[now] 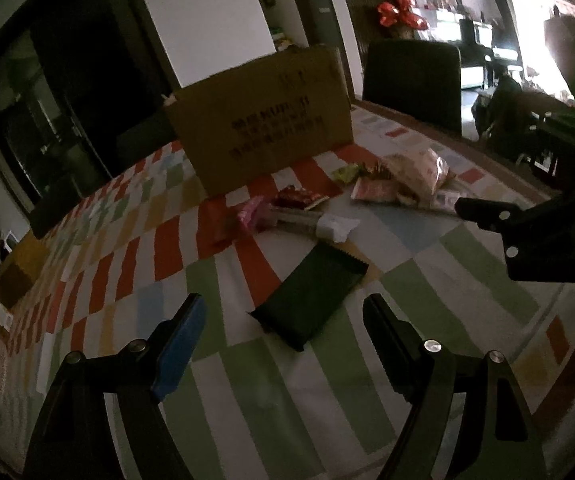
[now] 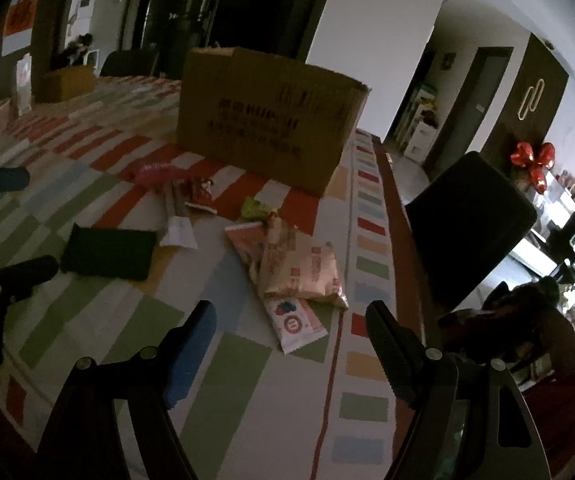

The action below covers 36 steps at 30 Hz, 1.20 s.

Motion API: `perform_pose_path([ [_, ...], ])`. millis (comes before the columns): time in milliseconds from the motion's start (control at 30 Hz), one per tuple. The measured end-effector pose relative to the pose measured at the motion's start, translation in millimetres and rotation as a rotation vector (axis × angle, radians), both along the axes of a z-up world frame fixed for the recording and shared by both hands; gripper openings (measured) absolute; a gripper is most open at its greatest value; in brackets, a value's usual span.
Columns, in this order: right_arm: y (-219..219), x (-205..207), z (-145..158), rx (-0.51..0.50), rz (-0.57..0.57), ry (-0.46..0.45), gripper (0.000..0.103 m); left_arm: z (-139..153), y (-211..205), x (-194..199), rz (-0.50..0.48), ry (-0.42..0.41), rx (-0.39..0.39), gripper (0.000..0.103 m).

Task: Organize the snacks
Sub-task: 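Move both tools back from the box to the snack pile, then grasp the white-and-pink snack bar with the right tool while the left tool grasps the black pouch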

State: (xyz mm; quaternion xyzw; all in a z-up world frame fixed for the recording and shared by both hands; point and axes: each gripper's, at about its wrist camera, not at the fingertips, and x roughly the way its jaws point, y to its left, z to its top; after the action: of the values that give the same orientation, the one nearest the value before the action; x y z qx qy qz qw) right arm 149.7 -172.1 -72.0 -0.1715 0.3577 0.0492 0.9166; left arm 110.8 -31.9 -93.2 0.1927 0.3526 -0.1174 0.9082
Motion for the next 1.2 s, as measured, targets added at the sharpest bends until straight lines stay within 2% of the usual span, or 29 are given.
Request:
perform_pose_path([
  [367, -4.5, 23.7, -23.0, 0.028, -0.008, 0.055, 0.077, -26.1, -3.7, 36.3, -0.029, 0.072, 0.034, 0.081],
  [567, -11.4, 37.9, -31.4, 0.080, -0.026, 0.098, 0.076, -38.2, -3.6, 57.8, -0.033, 0.184, -0.033, 0.080],
  [700, -17.9, 48.1, -36.7, 0.131, -0.031, 0.144, 0.068, -42.0, -6.3, 65.4, -0.033, 0.225, -0.072, 0.080],
  [800, -20.7, 55.3, -39.8, 0.177, -0.028, 0.173, 0.066, -42.8, -7.0, 69.8, -0.030, 0.248, -0.100, 0.078],
  [1000, -20.1, 66.6, -44.9, 0.232, -0.013, 0.208, 0.056, -43.0, -2.6, 79.8, 0.013, 0.309, -0.199, 0.064],
  [1067, -17.3, 67.6, -43.9, 0.254, 0.004, 0.217, 0.051, -41.7, -2.7, 81.5, 0.019, 0.314, -0.215, 0.052],
  [1133, -12.8, 66.9, -43.3, 0.282, 0.032, 0.234, 0.045, -40.1, -0.4, 81.6, 0.020, 0.331, -0.254, 0.044],
  [1200, -8.1, 66.4, -43.0, 0.298, 0.056, 0.245, 0.041, -39.5, 2.6, 81.5, 0.018, 0.358, -0.299, 0.043],
])
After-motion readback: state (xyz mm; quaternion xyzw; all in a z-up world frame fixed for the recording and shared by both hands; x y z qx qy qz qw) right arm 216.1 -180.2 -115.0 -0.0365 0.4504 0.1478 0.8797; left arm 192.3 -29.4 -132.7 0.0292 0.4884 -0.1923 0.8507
